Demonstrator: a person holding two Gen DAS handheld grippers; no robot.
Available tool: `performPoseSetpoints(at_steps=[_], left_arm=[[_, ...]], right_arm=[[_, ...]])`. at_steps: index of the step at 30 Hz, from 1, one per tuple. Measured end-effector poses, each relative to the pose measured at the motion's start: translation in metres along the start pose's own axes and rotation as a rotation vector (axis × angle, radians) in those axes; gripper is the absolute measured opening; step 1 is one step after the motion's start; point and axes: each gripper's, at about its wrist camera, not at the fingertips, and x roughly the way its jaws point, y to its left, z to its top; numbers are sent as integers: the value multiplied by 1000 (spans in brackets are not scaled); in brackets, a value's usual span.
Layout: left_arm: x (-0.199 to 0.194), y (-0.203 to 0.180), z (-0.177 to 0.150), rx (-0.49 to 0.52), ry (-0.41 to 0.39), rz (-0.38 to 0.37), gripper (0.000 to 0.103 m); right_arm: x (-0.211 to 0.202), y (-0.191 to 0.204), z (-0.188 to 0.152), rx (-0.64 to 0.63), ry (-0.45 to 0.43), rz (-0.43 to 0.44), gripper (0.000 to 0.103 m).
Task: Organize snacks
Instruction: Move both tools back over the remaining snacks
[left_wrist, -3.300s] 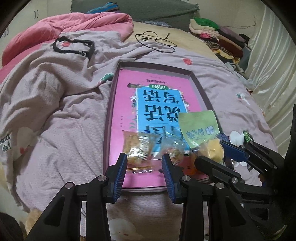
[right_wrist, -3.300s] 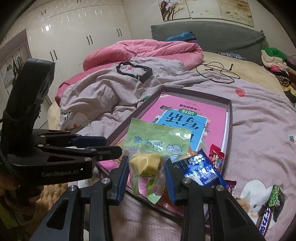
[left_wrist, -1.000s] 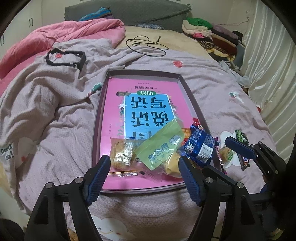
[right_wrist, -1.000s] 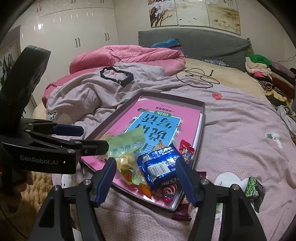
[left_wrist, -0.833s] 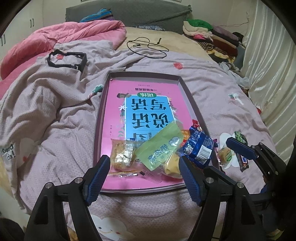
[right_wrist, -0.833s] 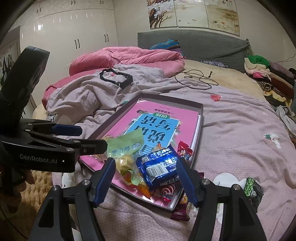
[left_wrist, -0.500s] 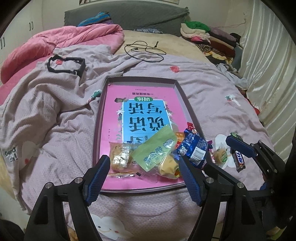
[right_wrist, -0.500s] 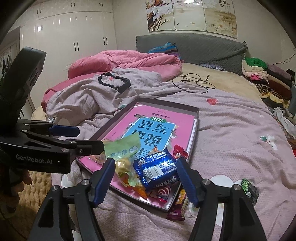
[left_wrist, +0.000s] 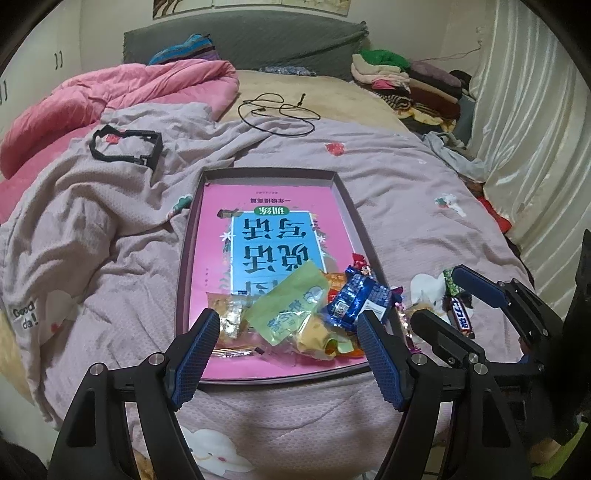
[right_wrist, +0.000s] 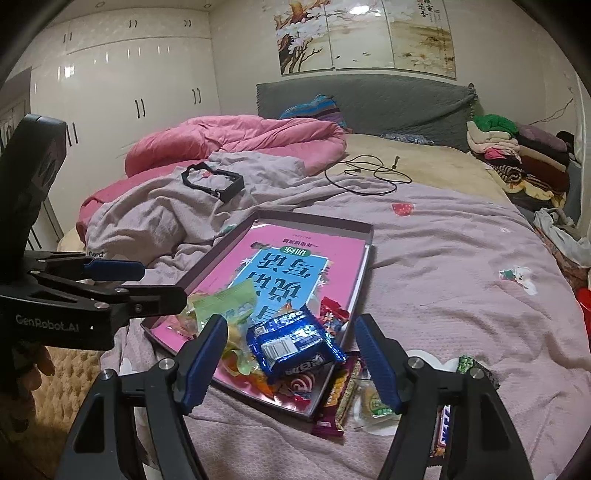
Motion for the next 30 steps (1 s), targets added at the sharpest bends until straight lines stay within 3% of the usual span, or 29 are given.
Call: performPoseSetpoints(at_steps=[10, 30], left_arm=[[-13, -16, 3, 22, -28, -25, 78], [-26, -55, 9, 83, -52, -67, 78]], right_arm=[[-17, -16, 0, 16, -34, -33, 71], [-54, -97, -4, 192, -80, -168, 72]])
